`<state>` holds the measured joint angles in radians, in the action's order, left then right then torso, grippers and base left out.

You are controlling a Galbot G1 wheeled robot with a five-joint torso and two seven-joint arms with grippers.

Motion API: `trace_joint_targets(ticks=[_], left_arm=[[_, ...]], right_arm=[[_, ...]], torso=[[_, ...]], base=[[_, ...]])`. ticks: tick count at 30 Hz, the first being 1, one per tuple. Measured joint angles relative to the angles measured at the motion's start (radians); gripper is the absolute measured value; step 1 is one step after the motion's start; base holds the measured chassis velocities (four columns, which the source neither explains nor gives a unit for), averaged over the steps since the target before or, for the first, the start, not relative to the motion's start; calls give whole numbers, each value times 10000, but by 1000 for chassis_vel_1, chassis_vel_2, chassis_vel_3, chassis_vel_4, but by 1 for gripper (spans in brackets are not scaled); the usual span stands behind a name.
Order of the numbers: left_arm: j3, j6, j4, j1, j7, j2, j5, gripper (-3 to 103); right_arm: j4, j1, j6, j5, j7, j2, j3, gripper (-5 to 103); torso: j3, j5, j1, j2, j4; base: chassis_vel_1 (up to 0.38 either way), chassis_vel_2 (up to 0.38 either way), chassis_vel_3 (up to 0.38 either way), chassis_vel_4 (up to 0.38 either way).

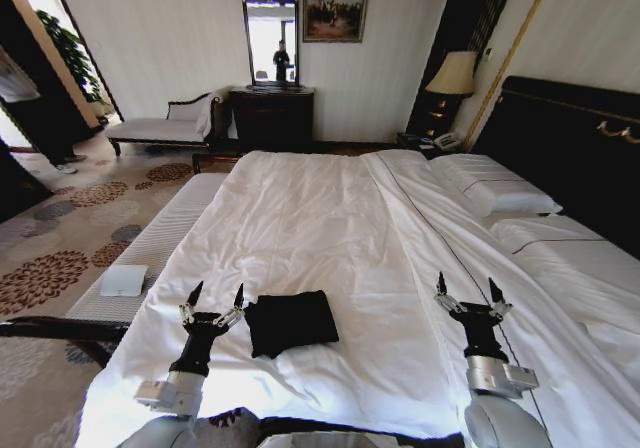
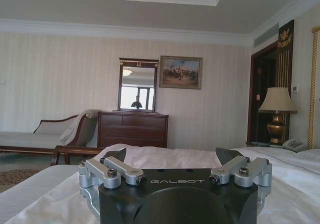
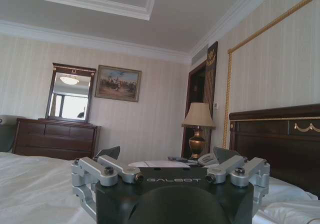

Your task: Fold the clothes on the bed.

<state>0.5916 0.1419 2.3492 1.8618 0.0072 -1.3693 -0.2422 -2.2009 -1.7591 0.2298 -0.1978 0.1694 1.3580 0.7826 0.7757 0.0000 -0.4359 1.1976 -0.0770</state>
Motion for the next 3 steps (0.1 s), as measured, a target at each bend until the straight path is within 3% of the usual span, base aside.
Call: trace_joint_targets(ticks=[3], left_arm=[[6, 0, 0, -5, 0, 3, -11, 100]], right_arm=[[20, 14, 0, -13, -11, -6, -17, 100]], torso=[[0, 0, 0, 0, 0]], base=[[0, 0, 0, 0]])
